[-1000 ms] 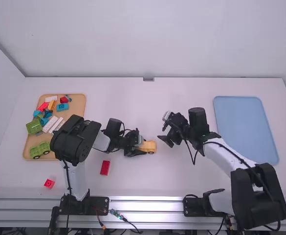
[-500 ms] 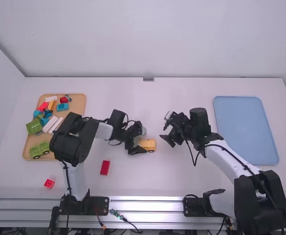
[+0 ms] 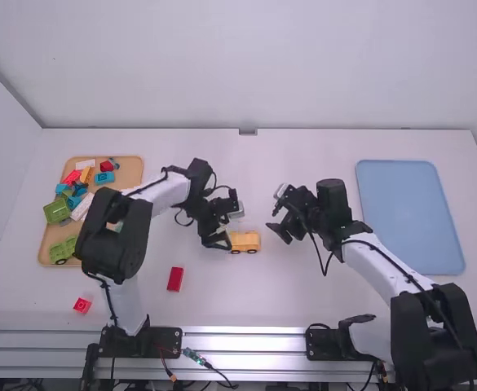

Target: Assemble lego blocks to make yellow taxi

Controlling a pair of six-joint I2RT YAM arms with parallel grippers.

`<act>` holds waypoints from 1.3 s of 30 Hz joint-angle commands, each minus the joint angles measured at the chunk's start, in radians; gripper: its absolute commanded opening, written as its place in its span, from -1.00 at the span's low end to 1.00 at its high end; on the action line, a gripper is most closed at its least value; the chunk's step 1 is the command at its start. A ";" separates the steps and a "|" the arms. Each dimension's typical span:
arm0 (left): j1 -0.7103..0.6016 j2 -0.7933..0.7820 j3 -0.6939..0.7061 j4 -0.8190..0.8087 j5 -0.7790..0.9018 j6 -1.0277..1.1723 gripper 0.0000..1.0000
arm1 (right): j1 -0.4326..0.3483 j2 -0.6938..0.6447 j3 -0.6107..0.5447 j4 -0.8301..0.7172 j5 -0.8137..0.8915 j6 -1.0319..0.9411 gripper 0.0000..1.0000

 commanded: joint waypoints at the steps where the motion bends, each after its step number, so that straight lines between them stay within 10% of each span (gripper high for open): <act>1: 0.001 -0.038 0.108 -0.081 -0.097 -0.088 0.98 | -0.001 -0.013 0.003 0.000 -0.002 0.005 0.98; 20: 0.204 -0.038 0.735 -0.221 -0.891 -0.695 0.98 | -0.001 -0.013 0.003 0.029 -0.002 0.005 0.98; 39: 0.803 -0.014 0.824 -0.043 -0.632 -1.010 0.98 | 0.003 -0.013 0.003 0.037 -0.002 0.005 0.98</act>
